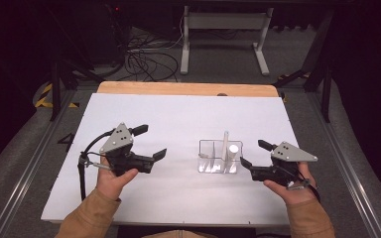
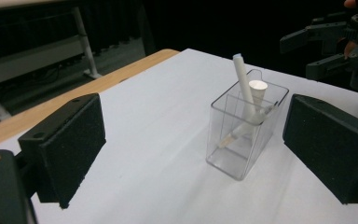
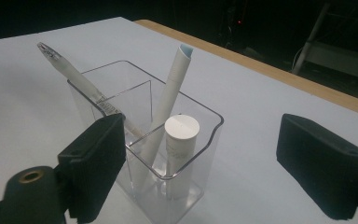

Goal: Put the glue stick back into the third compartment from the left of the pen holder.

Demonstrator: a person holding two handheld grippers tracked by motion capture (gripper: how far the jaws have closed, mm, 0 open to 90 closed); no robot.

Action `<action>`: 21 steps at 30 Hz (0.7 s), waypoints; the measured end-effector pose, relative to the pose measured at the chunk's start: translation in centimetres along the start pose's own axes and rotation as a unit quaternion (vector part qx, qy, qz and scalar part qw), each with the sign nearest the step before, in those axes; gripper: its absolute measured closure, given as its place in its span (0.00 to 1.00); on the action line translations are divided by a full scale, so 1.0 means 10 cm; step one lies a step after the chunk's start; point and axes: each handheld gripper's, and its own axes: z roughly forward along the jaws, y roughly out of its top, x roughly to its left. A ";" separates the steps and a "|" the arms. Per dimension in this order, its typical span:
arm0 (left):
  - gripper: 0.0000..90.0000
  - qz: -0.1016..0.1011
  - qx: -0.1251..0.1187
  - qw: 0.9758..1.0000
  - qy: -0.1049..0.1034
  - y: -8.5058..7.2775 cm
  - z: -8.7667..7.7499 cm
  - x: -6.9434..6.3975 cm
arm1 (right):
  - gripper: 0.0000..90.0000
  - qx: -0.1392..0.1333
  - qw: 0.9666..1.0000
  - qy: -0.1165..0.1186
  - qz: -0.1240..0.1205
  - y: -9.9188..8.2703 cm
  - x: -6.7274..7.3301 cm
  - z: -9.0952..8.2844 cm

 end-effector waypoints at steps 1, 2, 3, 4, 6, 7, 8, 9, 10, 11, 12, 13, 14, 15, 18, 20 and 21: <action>0.07 0.002 0.000 1.000 0.008 -0.03 -0.03 0.02 | 0.18 -0.001 1.000 0.000 0.000 0.00 0.00 0.00; 0.07 0.004 0.001 1.000 0.014 -0.07 -0.06 0.03 | 0.18 0.000 1.000 0.000 -0.001 0.00 0.00 0.00; 0.07 0.005 0.002 1.000 0.019 -0.10 -0.09 0.04 | 0.18 -0.001 1.000 0.001 -0.002 0.00 0.00 0.01; 0.07 0.006 0.003 1.000 0.024 -0.13 -0.11 0.06 | 0.18 -0.001 1.000 0.001 -0.002 0.00 0.00 0.01; 0.07 0.008 0.005 0.999 0.033 -0.19 -0.17 0.07 | 0.18 -0.001 1.000 0.000 0.001 0.00 0.01 0.00; 0.07 0.010 0.006 0.999 0.036 -0.23 -0.19 0.08 | 0.18 0.000 1.000 0.001 -0.001 0.00 0.00 0.01; 0.07 0.010 0.008 0.999 0.039 -0.26 -0.21 0.08 | 0.18 0.000 1.000 0.001 -0.002 -0.01 0.00 0.01; 0.07 0.010 0.011 0.999 0.043 -0.29 -0.23 0.09 | 0.18 0.000 1.000 0.002 -0.001 -0.01 0.01 0.01; 0.07 0.010 0.015 0.999 0.045 -0.32 -0.24 0.10 | 0.18 0.001 1.000 0.002 -0.003 -0.01 0.01 0.01; 0.07 0.007 0.018 0.999 0.048 -0.35 -0.26 0.10 | 0.18 0.002 1.000 0.002 -0.003 -0.01 0.01 0.02; 0.06 0.002 0.019 0.999 0.050 -0.37 -0.28 0.11 | 0.18 0.003 1.000 0.002 -0.003 -0.01 0.01 0.02; 0.06 -0.002 0.018 0.999 0.050 -0.40 -0.30 0.12 | 0.17 0.003 1.000 0.002 -0.004 -0.02 0.01 0.02; 0.06 -0.007 0.017 0.999 0.050 -0.42 -0.32 0.13 | 0.17 0.003 1.000 0.002 -0.003 -0.02 0.01 0.03; 0.06 -0.011 0.018 0.998 0.051 -0.45 -0.34 0.14 | 0.17 0.002 1.000 0.002 -0.003 -0.02 0.01 0.03; 0.04 -0.014 0.025 0.998 0.064 -0.54 -0.40 0.17 | 0.17 0.002 1.000 0.004 -0.005 -0.02 0.01 0.03; 0.04 0.001 0.037 0.996 0.078 -0.60 -0.43 0.17 | 0.16 0.000 1.000 0.005 -0.007 -0.03 0.00 0.02; 0.04 0.009 0.040 0.996 0.083 -0.63 -0.44 0.17 | 0.16 0.000 1.000 0.006 -0.006 -0.03 0.00 0.02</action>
